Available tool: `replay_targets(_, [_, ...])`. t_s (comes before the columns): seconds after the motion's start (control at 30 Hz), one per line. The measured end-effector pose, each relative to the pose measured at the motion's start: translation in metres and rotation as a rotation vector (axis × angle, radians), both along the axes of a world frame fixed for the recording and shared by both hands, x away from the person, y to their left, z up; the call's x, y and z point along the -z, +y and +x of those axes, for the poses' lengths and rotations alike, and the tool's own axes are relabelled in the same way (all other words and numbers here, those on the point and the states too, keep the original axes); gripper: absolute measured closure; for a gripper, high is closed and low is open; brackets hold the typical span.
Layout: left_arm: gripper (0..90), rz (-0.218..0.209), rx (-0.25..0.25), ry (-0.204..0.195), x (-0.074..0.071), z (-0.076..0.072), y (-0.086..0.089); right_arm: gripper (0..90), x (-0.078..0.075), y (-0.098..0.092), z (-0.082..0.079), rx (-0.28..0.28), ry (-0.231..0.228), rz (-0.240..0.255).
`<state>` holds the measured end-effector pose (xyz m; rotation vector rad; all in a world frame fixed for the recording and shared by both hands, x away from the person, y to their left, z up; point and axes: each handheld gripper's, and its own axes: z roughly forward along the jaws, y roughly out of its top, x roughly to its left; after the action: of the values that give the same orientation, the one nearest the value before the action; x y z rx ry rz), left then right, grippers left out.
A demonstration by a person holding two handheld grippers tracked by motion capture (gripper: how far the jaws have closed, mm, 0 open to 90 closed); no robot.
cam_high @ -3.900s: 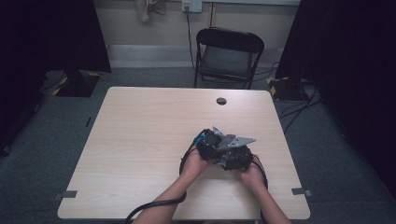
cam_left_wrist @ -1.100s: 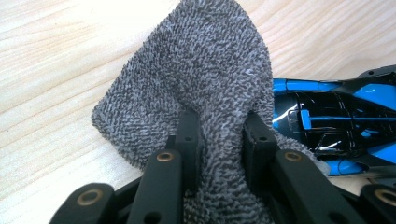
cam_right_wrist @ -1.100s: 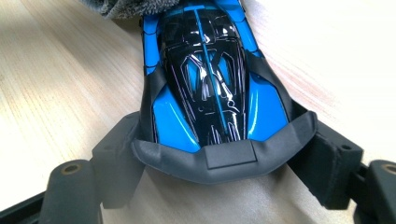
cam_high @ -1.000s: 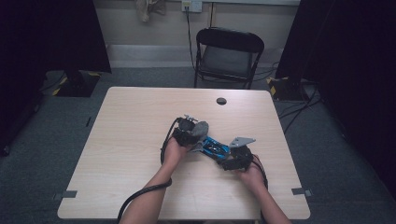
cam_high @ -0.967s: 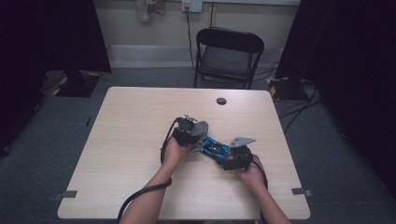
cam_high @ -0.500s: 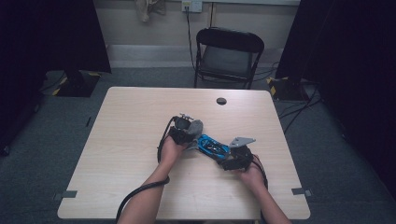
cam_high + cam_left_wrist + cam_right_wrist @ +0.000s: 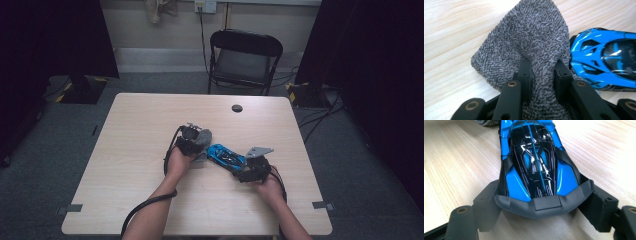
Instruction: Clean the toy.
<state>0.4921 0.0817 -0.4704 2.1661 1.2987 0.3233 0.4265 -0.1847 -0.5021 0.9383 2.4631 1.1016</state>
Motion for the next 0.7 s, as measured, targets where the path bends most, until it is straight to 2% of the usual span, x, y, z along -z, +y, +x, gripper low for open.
replay_targets(0.23, [72.1, 0.005, -0.01, 0.0, -0.001, -0.004, 0.012, 23.9, 0.0, 0.0, 0.0, 0.0, 0.0, -0.001])
replay_targets(0.5, [71.9, -0.007, 0.022, -0.007, -0.001, -0.02, 0.02, 22.6, 0.0, 0.0, -0.001, 0.012, 0.001, -0.003])
replay_targets(0.7, [71.7, -0.002, 0.044, -0.014, -0.004, -0.026, 0.02, 17.3, 0.0, -0.001, -0.002, 0.008, 0.005, -0.011])
